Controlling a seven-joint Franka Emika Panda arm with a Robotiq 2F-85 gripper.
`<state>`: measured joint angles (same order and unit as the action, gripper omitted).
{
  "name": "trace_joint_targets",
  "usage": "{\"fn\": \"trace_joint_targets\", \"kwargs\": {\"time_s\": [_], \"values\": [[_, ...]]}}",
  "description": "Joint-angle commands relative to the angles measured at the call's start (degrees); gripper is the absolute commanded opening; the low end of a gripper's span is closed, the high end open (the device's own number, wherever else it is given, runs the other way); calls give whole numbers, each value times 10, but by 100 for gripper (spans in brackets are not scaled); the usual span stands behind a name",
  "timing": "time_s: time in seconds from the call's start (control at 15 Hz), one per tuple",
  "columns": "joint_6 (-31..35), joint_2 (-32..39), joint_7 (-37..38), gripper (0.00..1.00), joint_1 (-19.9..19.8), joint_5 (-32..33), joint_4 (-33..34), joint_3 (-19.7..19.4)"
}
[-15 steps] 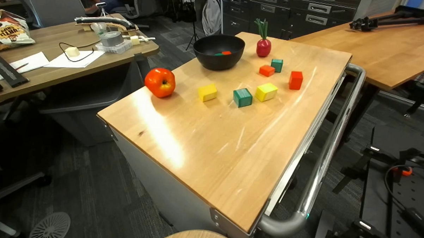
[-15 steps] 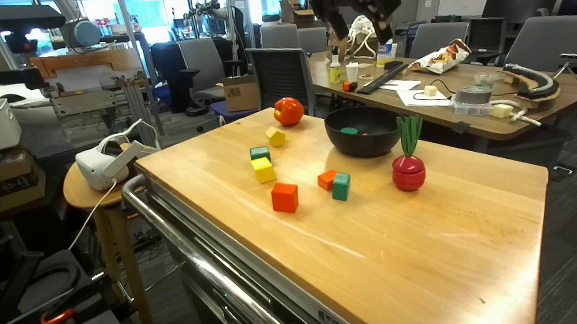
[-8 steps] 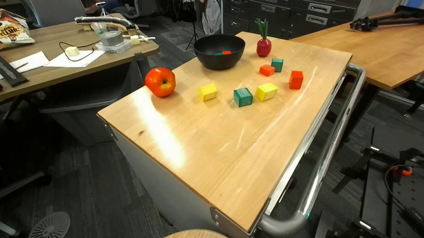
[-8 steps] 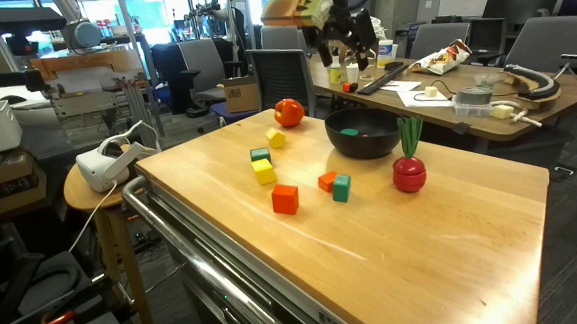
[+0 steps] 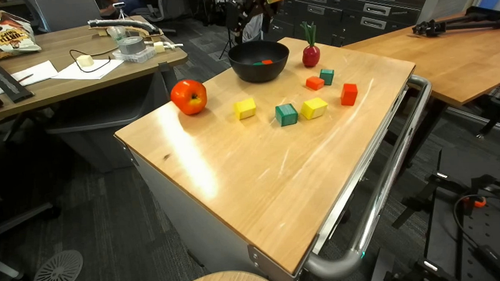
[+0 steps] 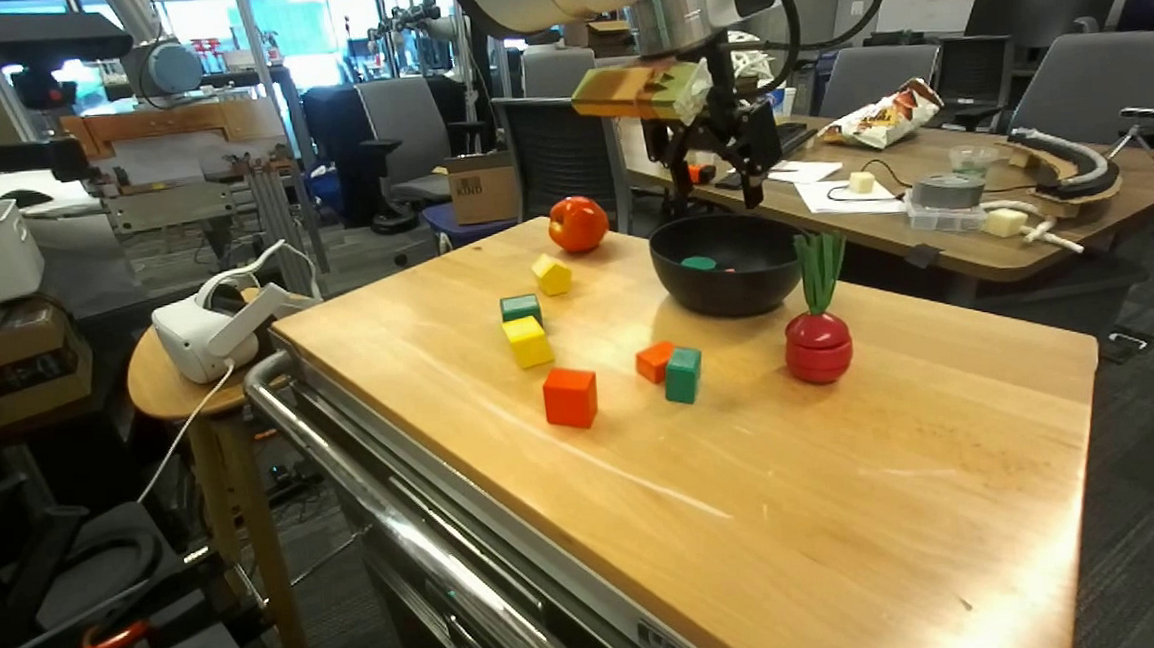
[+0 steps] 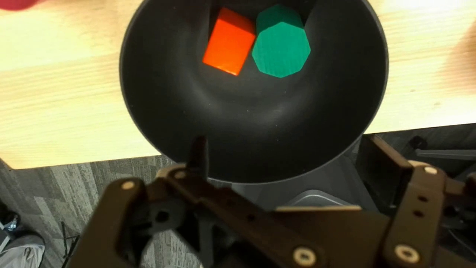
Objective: Move the apple to the left, take the radish and blocks out of the black bowl
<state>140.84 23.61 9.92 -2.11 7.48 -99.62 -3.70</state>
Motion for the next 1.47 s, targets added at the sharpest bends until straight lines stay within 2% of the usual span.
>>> {"fn": "trace_joint_targets", "kwargs": {"time_s": [0.0, 0.4, 0.73, 0.8, 0.87, 1.07, 1.13, 1.4], "values": [[-24, 13, -8, 100, 3, -10, 15, -5], [-93, 65, -30, 100, -20, -65, 45, 6], [-129, 103, -25, 100, -21, -67, 77, 0], [-135, 108, -24, 77, -21, -68, 83, -1], [-141, 113, -24, 75, -22, -69, 89, 0], [-151, 120, -22, 50, -23, -73, 104, 0], [-157, 117, -23, 48, -24, -76, 106, 1], [-140, 80, -14, 48, -22, -67, 78, -10]]}}
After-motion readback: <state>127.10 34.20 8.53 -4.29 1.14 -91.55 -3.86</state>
